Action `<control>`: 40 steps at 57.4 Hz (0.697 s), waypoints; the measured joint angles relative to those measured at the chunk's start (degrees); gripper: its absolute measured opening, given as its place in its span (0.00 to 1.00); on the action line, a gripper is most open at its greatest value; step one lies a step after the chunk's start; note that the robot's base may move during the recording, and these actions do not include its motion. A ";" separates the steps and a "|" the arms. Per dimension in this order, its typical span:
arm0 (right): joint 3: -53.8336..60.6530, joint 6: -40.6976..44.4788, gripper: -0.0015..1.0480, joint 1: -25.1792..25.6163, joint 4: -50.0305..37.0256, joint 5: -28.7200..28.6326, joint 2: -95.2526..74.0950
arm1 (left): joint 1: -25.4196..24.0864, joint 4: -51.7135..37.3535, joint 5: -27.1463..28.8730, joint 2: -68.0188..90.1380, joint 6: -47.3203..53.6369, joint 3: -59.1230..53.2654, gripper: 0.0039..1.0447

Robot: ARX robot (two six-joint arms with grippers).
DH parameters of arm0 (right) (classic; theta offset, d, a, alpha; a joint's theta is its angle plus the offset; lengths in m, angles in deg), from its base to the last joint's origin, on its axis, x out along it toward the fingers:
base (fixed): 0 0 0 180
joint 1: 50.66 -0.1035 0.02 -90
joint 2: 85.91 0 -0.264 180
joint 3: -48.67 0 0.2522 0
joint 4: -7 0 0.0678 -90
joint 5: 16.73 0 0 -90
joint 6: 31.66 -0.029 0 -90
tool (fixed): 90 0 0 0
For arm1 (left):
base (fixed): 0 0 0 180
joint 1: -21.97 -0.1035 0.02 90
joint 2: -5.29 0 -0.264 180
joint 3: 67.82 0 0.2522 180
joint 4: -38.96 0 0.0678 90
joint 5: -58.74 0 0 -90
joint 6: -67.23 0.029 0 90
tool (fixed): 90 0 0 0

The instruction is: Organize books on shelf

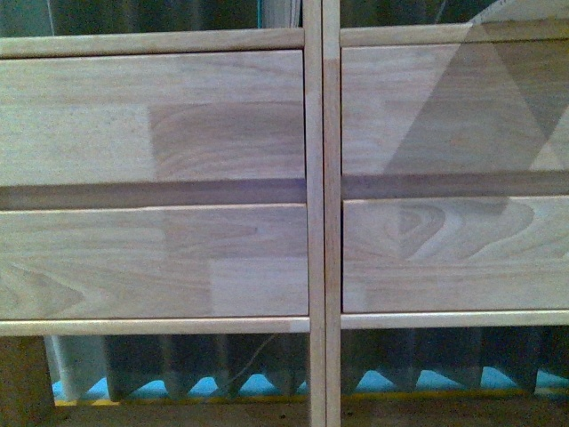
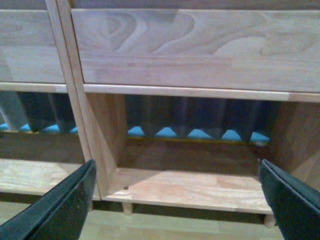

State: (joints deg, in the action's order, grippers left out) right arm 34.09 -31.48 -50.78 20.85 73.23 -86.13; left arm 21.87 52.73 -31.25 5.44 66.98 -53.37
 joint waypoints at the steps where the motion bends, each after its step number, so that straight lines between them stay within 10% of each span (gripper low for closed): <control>1: 0.00 0.00 0.93 0.00 0.00 -0.02 0.00 | 0.00 0.02 0.00 0.00 0.02 0.00 0.93; 40: -0.04 -0.83 0.93 0.35 0.11 -1.27 -0.22 | 0.00 0.00 0.00 0.00 0.02 0.00 0.93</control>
State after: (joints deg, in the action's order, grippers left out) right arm 34.05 -32.31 -50.43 20.96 71.97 -86.35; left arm 21.87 52.73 -31.25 5.44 67.00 -53.37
